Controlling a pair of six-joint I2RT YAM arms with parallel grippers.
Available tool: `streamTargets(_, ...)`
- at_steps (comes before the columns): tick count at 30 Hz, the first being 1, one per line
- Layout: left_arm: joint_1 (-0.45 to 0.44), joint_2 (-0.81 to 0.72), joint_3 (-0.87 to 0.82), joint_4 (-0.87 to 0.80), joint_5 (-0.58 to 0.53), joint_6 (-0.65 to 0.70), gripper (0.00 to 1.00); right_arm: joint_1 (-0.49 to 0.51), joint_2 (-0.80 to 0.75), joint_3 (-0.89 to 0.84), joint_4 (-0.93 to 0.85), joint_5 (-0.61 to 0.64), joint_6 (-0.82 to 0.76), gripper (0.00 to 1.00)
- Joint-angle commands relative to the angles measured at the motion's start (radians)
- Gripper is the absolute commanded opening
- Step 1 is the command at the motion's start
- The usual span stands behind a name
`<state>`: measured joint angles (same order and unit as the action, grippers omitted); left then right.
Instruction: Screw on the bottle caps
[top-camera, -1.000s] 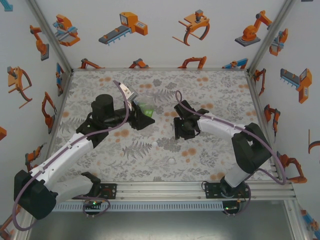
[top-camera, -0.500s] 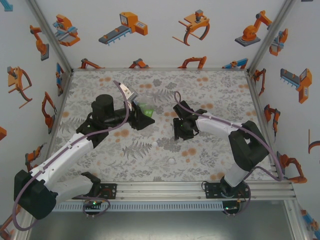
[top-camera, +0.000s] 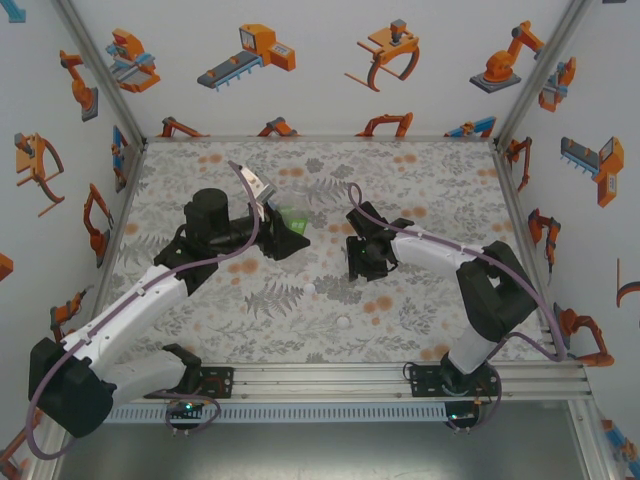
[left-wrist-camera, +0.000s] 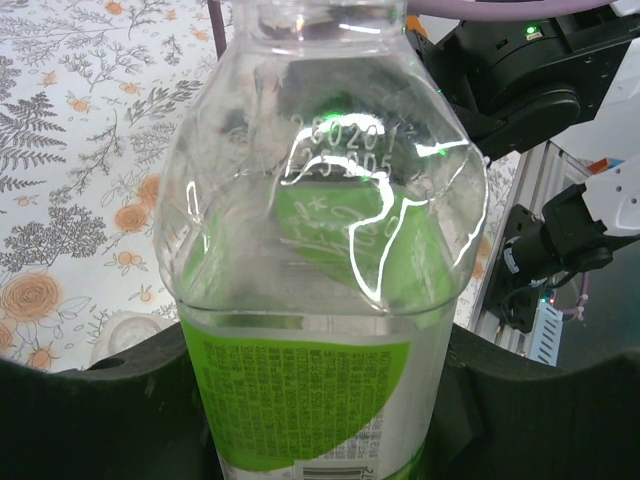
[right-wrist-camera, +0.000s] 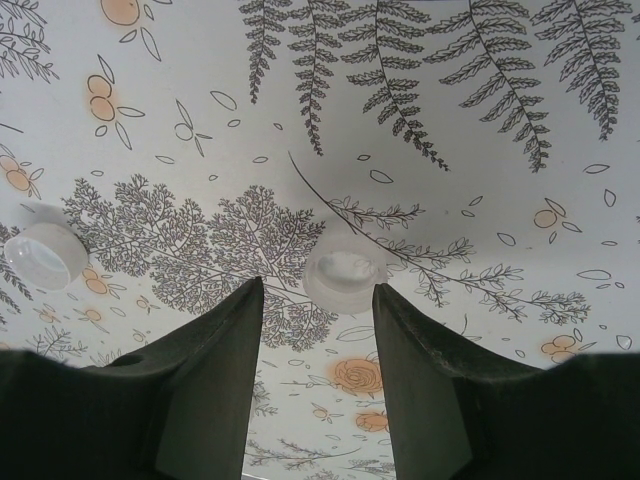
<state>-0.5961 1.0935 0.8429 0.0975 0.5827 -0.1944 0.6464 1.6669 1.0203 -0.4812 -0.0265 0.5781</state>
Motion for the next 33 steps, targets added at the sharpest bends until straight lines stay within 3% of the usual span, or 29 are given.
streamTargets(1,-0.002,-0.006,-0.010,0.051,0.008,-0.005,0.00,-0.002,-0.012,-0.002,-0.015,0.012,0.003,0.47)
streamTargets(33,-0.002,-0.021,-0.028,0.073,-0.004,-0.008,0.00,-0.002,-0.020,0.000,-0.026,0.026,0.001,0.47)
